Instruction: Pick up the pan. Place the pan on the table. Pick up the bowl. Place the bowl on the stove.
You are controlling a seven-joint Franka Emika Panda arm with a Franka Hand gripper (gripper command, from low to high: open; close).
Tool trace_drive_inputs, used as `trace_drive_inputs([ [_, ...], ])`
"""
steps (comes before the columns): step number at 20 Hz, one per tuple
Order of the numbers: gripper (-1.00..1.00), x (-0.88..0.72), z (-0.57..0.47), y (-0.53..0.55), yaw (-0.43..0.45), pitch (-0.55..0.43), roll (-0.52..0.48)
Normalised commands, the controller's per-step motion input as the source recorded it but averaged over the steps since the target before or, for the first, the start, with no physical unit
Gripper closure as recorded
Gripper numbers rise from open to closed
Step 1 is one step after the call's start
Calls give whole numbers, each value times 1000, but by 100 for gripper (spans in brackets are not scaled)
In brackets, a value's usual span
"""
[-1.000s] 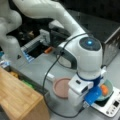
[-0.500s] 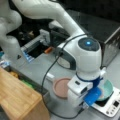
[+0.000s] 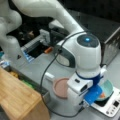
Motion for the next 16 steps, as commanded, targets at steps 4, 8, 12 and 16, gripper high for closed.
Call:
trace_drive_inputs([
  [4, -100, -225, 374, 74, 159, -11, -80],
  [8, -100, -269, 252, 94, 120, 3, -32],
  [12, -100, -412, 96, 61, 92, -5, -13],
  [16, -100, -633, 182, 77, 49, 20, -18],
])
